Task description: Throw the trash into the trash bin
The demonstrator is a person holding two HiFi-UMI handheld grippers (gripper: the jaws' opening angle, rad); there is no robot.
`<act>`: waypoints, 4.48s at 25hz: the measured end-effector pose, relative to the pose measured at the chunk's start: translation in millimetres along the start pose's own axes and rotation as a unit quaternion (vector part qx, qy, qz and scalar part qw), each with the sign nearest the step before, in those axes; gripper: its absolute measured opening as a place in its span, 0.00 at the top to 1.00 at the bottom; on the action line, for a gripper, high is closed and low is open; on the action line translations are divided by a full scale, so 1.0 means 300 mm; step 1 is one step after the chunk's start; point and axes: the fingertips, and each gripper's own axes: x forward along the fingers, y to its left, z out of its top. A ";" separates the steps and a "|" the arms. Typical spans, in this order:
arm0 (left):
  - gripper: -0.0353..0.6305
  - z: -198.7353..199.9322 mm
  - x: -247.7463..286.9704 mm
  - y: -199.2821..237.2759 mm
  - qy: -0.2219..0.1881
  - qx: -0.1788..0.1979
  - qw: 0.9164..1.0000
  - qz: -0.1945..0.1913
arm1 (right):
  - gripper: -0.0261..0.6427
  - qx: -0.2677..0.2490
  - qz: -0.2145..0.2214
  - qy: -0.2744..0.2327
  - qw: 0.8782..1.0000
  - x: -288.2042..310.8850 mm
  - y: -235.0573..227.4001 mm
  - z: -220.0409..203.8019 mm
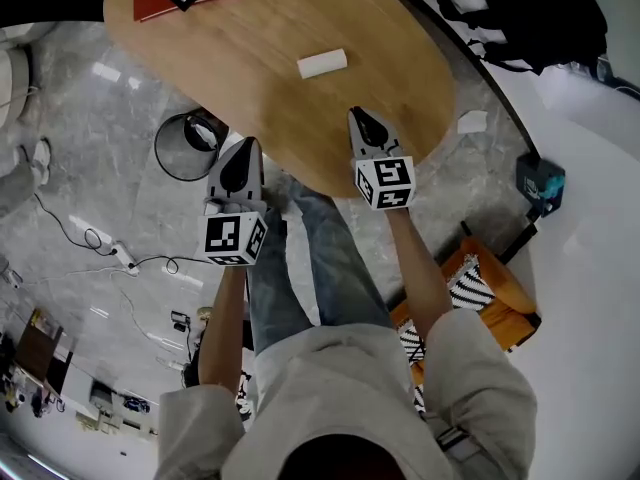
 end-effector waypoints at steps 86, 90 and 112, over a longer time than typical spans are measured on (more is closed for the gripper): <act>0.92 -0.304 -1.051 0.776 -0.117 -0.166 0.934 0.294 | 0.91 -0.274 0.295 0.067 0.913 0.214 1.394 -0.068; 0.92 -0.350 -1.107 0.808 -0.117 -0.179 0.927 0.309 | 0.91 -0.283 0.284 0.099 0.911 0.302 1.416 -0.136; 0.92 -0.421 -1.185 0.860 -0.112 -0.192 0.921 0.319 | 0.82 -0.319 0.266 0.264 0.870 0.594 1.459 -0.436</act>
